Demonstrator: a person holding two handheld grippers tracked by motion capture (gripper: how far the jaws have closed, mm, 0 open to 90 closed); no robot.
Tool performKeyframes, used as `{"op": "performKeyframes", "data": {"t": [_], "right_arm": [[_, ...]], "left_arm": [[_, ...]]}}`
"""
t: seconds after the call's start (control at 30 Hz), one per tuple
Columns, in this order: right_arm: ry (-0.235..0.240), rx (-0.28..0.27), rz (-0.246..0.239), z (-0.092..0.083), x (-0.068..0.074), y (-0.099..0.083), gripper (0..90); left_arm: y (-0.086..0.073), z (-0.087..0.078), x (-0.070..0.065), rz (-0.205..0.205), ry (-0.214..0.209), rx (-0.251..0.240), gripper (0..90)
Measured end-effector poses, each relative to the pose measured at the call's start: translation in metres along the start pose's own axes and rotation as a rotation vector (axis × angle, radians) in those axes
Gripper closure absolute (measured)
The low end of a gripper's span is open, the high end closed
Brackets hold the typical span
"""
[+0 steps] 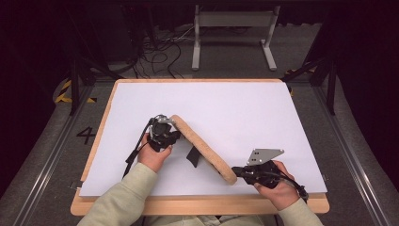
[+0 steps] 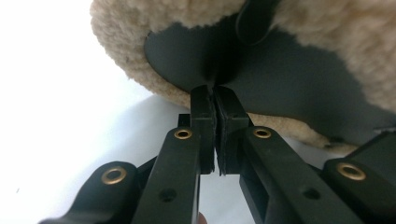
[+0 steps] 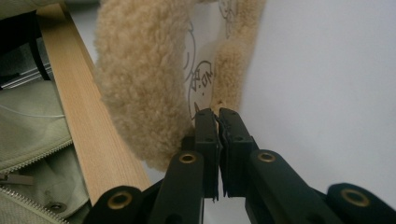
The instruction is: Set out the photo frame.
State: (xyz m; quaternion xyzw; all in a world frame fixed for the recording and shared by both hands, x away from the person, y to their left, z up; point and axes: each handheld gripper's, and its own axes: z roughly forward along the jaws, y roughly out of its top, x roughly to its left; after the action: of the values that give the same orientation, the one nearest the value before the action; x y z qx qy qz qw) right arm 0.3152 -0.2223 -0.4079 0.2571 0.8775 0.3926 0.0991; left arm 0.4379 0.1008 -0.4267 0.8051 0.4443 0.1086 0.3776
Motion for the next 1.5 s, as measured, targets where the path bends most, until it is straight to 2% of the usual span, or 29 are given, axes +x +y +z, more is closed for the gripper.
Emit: {"op": "performKeyframes", "data": {"t": [0.07,0.2,0.3,0.4,0.57,0.7,0.77,0.8,0.83,0.87,0.97,1.07,1.17,1.3,1.43,1.5], "right_arm": [[0.009,0.0,-0.008,0.002,0.002,0.001,86.8],[0.012,-0.003,-0.024,0.004,0.007,0.002,86.7],[0.004,-0.014,-0.017,0.002,0.005,0.002,86.4],[-0.018,-0.018,-0.004,-0.002,0.002,0.001,86.6],[-0.049,-0.02,0.026,-0.005,-0.006,-0.002,87.0],[-0.055,-0.012,0.036,-0.004,-0.008,-0.004,87.1],[-0.057,-0.011,0.037,-0.003,-0.009,-0.003,87.1],[-0.058,-0.012,0.037,-0.003,-0.009,-0.003,87.1],[-0.059,-0.013,0.037,-0.003,-0.009,-0.003,87.2],[-0.059,-0.014,0.038,-0.004,-0.009,-0.003,87.2],[-0.06,-0.013,0.042,-0.004,-0.01,-0.004,87.3],[-0.063,-0.016,0.053,-0.004,-0.012,-0.005,87.3],[-0.066,-0.022,0.06,-0.006,-0.014,-0.006,87.3],[-0.07,-0.027,0.067,-0.008,-0.015,-0.007,87.3],[-0.073,-0.03,0.073,-0.009,-0.017,-0.008,87.4],[-0.073,-0.03,0.074,-0.009,-0.017,-0.008,87.4]], "left_arm": [[0.004,0.004,-0.001,-0.011,-0.005,0.0,87.6],[0.004,0.005,-0.001,-0.002,-0.014,-0.001,86.0],[0.002,-0.002,-0.002,-0.004,-0.02,-0.01,85.5],[-0.006,-0.014,-0.006,0.003,-0.037,-0.006,86.2],[-0.025,-0.029,-0.023,0.062,-0.1,0.039,89.1],[-0.036,-0.04,-0.045,0.112,-0.162,0.035,89.9],[-0.038,-0.041,-0.053,0.128,-0.191,0.036,90.0],[-0.039,-0.04,-0.056,0.13,-0.213,0.036,90.0],[-0.04,-0.038,-0.059,0.113,-0.249,0.036,90.0],[-0.041,-0.035,-0.062,0.114,-0.262,0.033,90.0],[-0.043,-0.031,-0.068,0.125,-0.271,0.026,90.0],[-0.045,-0.026,-0.076,0.156,-0.267,0.018,90.0],[-0.045,-0.016,-0.079,0.146,-0.267,0.026,90.0],[-0.047,-0.002,-0.081,0.135,-0.265,0.063,90.0],[-0.048,0.007,-0.079,0.113,-0.221,0.085,90.0],[-0.047,0.008,-0.076,0.128,-0.229,0.082,90.0]]}}
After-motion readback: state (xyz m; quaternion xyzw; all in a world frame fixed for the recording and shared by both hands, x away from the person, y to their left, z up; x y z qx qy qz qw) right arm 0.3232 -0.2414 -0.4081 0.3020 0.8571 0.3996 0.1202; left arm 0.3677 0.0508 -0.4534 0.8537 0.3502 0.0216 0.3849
